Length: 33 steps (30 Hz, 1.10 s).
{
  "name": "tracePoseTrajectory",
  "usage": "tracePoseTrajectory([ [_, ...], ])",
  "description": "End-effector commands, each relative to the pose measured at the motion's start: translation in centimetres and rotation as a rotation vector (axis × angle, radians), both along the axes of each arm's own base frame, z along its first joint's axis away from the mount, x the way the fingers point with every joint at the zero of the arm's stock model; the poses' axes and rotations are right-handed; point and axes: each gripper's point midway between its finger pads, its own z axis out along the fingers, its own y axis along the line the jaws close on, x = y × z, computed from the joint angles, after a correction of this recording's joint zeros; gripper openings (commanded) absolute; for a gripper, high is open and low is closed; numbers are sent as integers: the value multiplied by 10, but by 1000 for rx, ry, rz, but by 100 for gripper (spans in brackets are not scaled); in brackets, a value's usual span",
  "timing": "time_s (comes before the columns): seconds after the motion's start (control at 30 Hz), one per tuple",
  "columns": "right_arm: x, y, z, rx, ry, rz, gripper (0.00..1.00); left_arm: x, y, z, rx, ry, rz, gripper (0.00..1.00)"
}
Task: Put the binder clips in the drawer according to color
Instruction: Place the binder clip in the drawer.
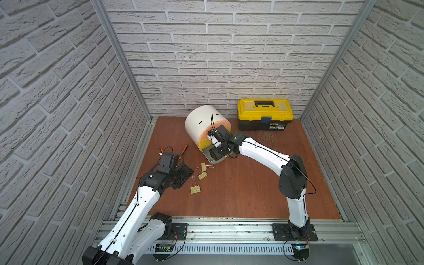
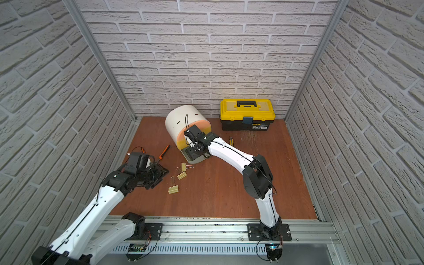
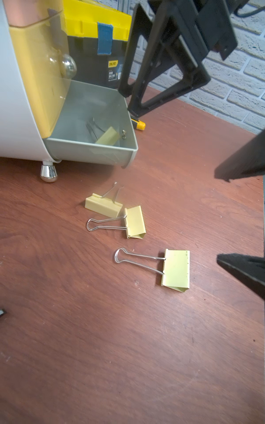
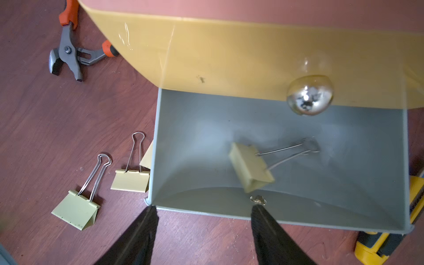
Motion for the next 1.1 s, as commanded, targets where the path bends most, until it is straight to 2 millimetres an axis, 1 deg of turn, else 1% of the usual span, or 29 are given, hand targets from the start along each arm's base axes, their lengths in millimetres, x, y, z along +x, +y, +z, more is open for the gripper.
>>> tracePoseTrajectory([
  [0.0, 9, 3, 26, 52, -57, -15, 69, 2, 1, 1, 4, -14, -7, 57],
  [0.13, 7, 1, 35, 65, -66, -17, 68, 2, 2, 1, 9, -12, -6, 57],
  [0.2, 4, 1, 33, 69, -58, -17, 66, 1, 2, 0, 13, -6, -5, 57],
  [0.23, 1, -1, 46, 90, -76, -19, 66, 0, 3, -3, 17, 1, -3, 57],
  [0.4, -11, -9, 51, 110, -70, -32, 65, -5, 7, -14, 55, 40, -13, 56],
  [0.57, -28, -20, 50, 124, -54, -44, 65, -13, 6, -30, 189, 124, -101, 56],
  [0.7, -45, -30, 49, 129, -47, -53, 68, -18, -2, -46, 306, 187, -183, 56],
  [0.8, -57, -40, 47, 136, -38, -66, 70, -20, -8, -55, 388, 214, -242, 58],
  [0.9, -69, -50, 48, 150, -36, -79, 71, -21, -11, -61, 464, 235, -299, 60],
  [1.07, -88, -63, 49, 162, -32, -91, 72, -21, -11, -71, 551, 262, -365, 61],
])
